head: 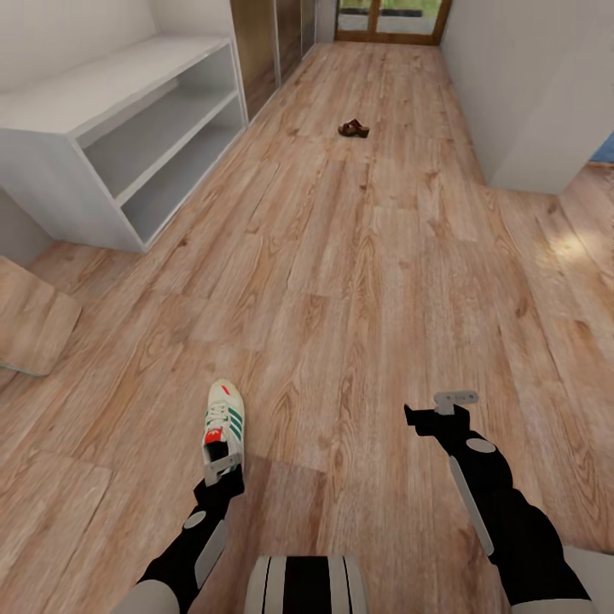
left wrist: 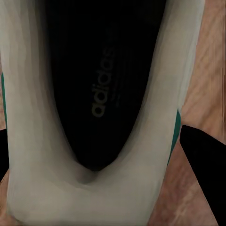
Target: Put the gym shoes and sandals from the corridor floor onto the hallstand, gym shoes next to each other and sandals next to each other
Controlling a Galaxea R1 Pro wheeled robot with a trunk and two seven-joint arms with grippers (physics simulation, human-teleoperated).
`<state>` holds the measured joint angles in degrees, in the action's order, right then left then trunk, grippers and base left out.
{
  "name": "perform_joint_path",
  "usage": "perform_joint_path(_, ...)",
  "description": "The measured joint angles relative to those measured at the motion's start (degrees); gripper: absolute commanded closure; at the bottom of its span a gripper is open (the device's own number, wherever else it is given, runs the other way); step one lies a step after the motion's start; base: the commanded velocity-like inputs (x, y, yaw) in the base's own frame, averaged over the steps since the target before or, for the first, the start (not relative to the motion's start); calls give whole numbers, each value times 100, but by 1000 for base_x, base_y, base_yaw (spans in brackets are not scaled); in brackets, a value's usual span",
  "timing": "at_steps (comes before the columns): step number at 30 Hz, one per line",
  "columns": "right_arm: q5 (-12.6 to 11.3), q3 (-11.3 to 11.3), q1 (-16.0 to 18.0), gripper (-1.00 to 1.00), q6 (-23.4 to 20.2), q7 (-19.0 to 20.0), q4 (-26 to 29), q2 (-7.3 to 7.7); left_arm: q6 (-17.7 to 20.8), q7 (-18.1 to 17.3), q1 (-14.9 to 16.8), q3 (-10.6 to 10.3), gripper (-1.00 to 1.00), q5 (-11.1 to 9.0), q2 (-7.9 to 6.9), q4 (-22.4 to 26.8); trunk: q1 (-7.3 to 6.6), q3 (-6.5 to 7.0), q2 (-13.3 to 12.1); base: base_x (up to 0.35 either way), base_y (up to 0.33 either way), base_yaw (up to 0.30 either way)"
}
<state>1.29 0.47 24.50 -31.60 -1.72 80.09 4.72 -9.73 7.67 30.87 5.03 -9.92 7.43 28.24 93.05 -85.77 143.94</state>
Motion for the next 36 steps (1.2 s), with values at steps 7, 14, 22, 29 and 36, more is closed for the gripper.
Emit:
perform_joint_path(7,-4,22,-6,-100,0,-9,7,-23,4,-160,-189,12,100,62,-470,-21,-18,155,-9,0,0,0)
perform_joint_path(14,423,-7,-259,-100,567,-58,-712,-4,-9,-369,-893,15,100,678,-958,-19,-36,315,-19,0,0,-9)
perform_joint_path(22,839,-9,-507,-100,1589,-49,-1163,-21,-418,-387,-1217,7,100,721,-1026,-79,-57,548,-29,0,0,-80)
perform_joint_path(29,856,-27,-1260,-100,2037,-54,-1413,-28,-599,-392,-1514,10,100,725,-1035,-98,-75,763,-39,0,0,-112)
perform_joint_path(36,837,-93,-1740,-100,3457,-49,-2189,-53,-655,-404,-1732,39,100,727,-1048,-37,-93,978,-48,0,0,-116)
